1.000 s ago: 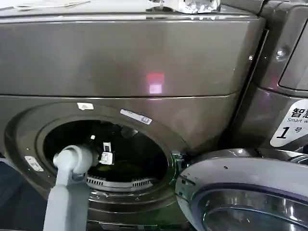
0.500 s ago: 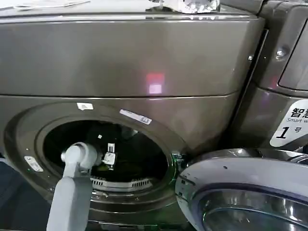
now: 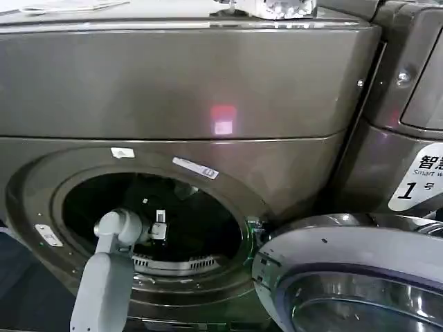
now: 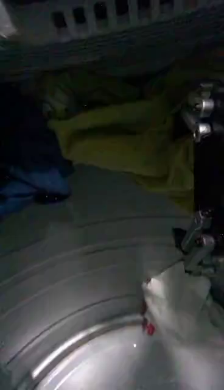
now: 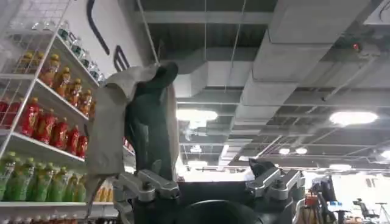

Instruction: Grasp the clothes from the dryer.

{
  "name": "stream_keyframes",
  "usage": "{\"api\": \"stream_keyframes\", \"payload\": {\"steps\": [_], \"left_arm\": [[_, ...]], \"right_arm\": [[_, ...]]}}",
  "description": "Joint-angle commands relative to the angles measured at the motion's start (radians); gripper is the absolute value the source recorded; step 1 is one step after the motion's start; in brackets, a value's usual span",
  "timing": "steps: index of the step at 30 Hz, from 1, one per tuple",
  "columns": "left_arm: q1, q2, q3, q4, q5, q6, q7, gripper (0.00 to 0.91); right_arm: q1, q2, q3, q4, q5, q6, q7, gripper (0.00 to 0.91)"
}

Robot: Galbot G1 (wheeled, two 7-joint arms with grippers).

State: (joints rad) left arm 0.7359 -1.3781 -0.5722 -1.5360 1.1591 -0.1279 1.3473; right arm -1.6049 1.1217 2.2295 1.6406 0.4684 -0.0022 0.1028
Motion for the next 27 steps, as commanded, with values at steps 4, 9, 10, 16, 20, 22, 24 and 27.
{"api": "stream_keyframes", "payload": {"steps": [4, 9, 10, 16, 20, 22, 24, 27], "left_arm": [[0.001, 0.005, -0.004, 0.007, -0.029, -0.007, 0.001, 0.000], [-0.008, 0.002, -0.005, 0.003, -0.090, 0.014, -0.002, 0.000], [-0.009, 0.001, -0.005, 0.000, -0.122, 0.029, -0.010, 0.000], [-0.014, -0.009, -0.018, -0.036, -0.209, 0.053, -0.085, 0.000], [-0.022, -0.013, -0.026, -0.043, -0.269, 0.069, -0.189, 0.000], [-0.022, -0.017, -0.029, -0.041, -0.291, 0.075, -0.240, 0.000], [-0.016, -0.019, -0.029, -0.048, -0.310, 0.086, -0.283, 0.000], [-0.006, -0.027, -0.031, -0.058, -0.360, 0.103, -0.371, 0.000]], "right_arm": [[0.001, 0.001, 0.000, -0.004, -0.001, 0.003, 0.000, 0.907], [0.003, 0.000, -0.003, -0.003, -0.001, 0.003, -0.001, 0.907], [0.003, 0.000, -0.003, -0.004, -0.001, 0.003, -0.001, 0.907], [0.003, -0.001, -0.004, -0.006, 0.000, 0.002, -0.001, 0.907], [0.001, -0.001, -0.006, -0.008, -0.001, 0.004, -0.001, 0.907], [0.002, -0.002, -0.007, -0.007, 0.000, 0.003, -0.001, 0.907], [0.002, -0.002, -0.007, -0.007, 0.000, 0.003, -0.001, 0.907], [0.002, -0.002, -0.006, -0.008, -0.001, 0.003, -0.001, 0.907]]}}
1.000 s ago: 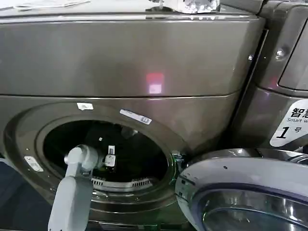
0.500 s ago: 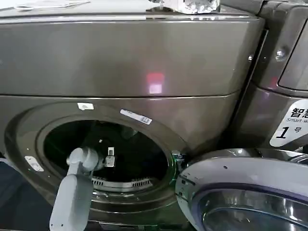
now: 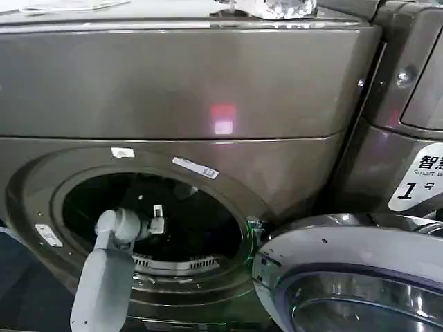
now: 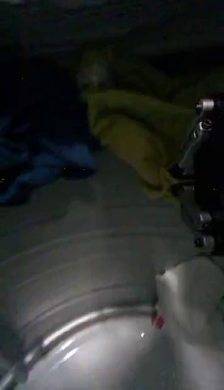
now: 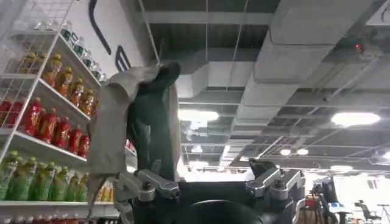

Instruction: Grasp the clothes from the dryer.

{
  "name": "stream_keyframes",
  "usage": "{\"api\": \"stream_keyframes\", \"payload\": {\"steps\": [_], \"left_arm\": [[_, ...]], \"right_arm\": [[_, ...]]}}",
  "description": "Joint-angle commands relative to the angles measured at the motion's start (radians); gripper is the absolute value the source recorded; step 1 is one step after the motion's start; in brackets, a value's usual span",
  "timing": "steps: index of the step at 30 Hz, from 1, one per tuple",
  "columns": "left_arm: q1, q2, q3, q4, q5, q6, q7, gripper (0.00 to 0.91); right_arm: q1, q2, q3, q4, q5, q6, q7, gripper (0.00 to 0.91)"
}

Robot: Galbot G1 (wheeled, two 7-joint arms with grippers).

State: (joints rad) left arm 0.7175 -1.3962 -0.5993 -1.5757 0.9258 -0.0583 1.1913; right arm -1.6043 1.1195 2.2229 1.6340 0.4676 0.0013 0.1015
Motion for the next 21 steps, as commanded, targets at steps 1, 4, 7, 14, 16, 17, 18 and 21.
{"api": "stream_keyframes", "payload": {"steps": [1, 4, 7, 14, 16, 17, 18, 21], "left_arm": [[0.012, -0.015, -0.006, -0.019, -0.160, 0.050, -0.269, 0.000], [0.003, -0.037, -0.004, -0.002, -0.227, 0.089, -0.420, 0.000], [0.007, -0.065, -0.005, -0.004, -0.279, 0.125, -0.548, 0.000], [0.076, -0.143, 0.026, -0.101, -0.421, 0.288, -0.878, 0.000], [0.081, -0.168, 0.027, -0.111, -0.460, 0.320, -0.980, 0.000], [0.083, -0.175, 0.028, -0.112, -0.464, 0.322, -0.990, 0.000], [0.086, -0.186, 0.029, -0.120, -0.475, 0.327, -1.030, 0.000], [0.085, -0.212, 0.033, -0.133, -0.506, 0.344, -1.120, 0.000]], "right_arm": [[0.000, 0.001, 0.001, -0.002, 0.001, 0.000, 0.001, 0.907], [0.001, 0.001, 0.001, -0.001, -0.002, 0.002, -0.002, 0.907], [-0.001, 0.003, -0.012, 0.014, 0.003, -0.007, -0.003, 0.907], [0.008, 0.004, -0.042, 0.051, 0.013, -0.011, 0.002, 0.907], [0.011, 0.007, -0.045, 0.063, 0.036, -0.007, -0.014, 0.907], [0.011, 0.008, -0.045, 0.073, 0.048, -0.019, -0.014, 0.907], [0.013, 0.010, -0.039, 0.088, 0.057, -0.052, -0.012, 0.907], [0.016, 0.002, -0.048, 0.067, 0.028, -0.048, 0.033, 0.907]]}}
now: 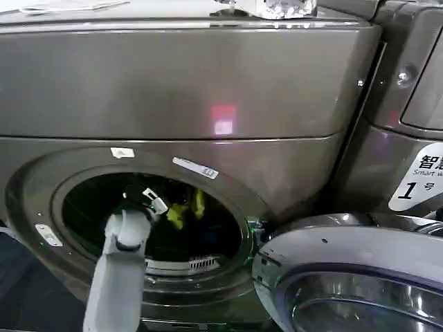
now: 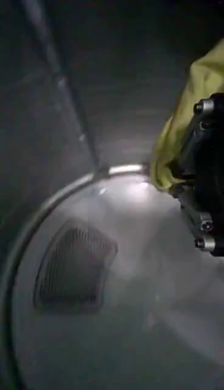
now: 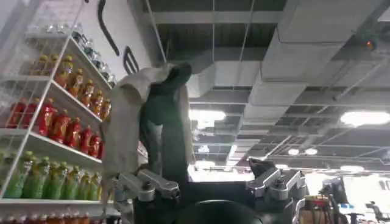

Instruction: Grasp the clothes from the dryer.

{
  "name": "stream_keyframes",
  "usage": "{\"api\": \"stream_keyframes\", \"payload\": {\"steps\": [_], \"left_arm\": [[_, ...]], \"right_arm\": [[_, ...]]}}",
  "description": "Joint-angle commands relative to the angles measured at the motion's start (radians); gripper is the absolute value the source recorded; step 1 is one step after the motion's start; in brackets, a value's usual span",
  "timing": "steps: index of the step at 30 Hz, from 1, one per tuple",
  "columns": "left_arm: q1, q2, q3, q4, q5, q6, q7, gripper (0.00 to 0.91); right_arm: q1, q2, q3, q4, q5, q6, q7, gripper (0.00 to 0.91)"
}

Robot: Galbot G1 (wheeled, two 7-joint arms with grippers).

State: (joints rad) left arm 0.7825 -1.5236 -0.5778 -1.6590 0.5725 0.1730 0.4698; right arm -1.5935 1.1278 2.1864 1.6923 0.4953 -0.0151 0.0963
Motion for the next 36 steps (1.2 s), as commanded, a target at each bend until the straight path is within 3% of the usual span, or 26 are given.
{"api": "stream_keyframes", "payload": {"steps": [1, 7, 18, 23, 36], "left_arm": [[0.019, -0.094, 0.009, -0.052, -0.162, 0.117, -0.417, 0.000], [0.023, -0.135, 0.020, -0.085, -0.236, 0.148, -0.518, 0.000], [0.061, -0.135, 0.032, -0.116, -0.284, 0.164, -0.543, 0.000], [0.066, -0.130, 0.033, -0.123, -0.283, 0.166, -0.522, 0.000], [0.066, -0.083, 0.033, -0.120, -0.292, 0.161, -0.454, 0.000]], "right_arm": [[0.001, -0.005, -0.011, 0.004, -0.004, -0.029, 0.033, 0.907], [-0.006, 0.000, -0.003, 0.010, -0.001, -0.027, 0.024, 0.907], [-0.014, 0.003, 0.009, 0.013, 0.006, -0.024, 0.024, 0.907], [-0.011, 0.003, 0.038, 0.046, 0.054, -0.104, 0.044, 0.907], [-0.004, 0.003, 0.047, 0.049, 0.060, -0.118, 0.056, 0.907]]}}
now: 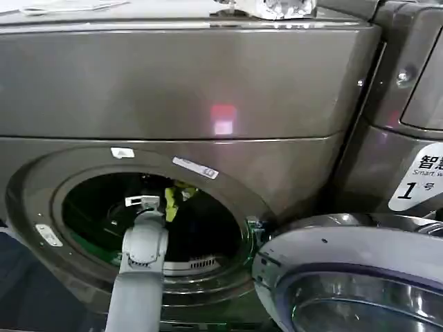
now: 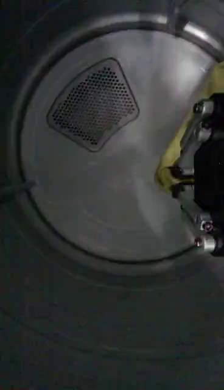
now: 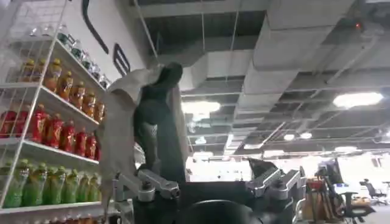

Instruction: Grasp the clothes from the dryer.

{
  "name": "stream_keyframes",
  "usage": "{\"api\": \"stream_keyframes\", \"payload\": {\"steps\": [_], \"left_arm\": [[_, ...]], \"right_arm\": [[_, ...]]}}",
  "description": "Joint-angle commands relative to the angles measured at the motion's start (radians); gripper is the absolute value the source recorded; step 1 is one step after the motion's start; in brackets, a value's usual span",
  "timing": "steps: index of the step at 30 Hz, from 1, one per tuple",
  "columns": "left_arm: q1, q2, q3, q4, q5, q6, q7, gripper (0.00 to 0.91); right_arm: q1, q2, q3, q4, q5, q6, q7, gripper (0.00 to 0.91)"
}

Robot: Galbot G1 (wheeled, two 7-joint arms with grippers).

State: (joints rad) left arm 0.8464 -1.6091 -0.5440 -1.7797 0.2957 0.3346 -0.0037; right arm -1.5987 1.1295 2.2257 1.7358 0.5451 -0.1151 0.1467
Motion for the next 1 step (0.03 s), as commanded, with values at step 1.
{"api": "stream_keyframes", "payload": {"steps": [1], "left_arm": [[0.002, 0.003, -0.001, 0.000, -0.023, 0.001, 0.021, 0.000]], "right_arm": [[0.001, 0.001, 0.008, 0.005, 0.009, -0.018, 0.006, 0.907]]}}
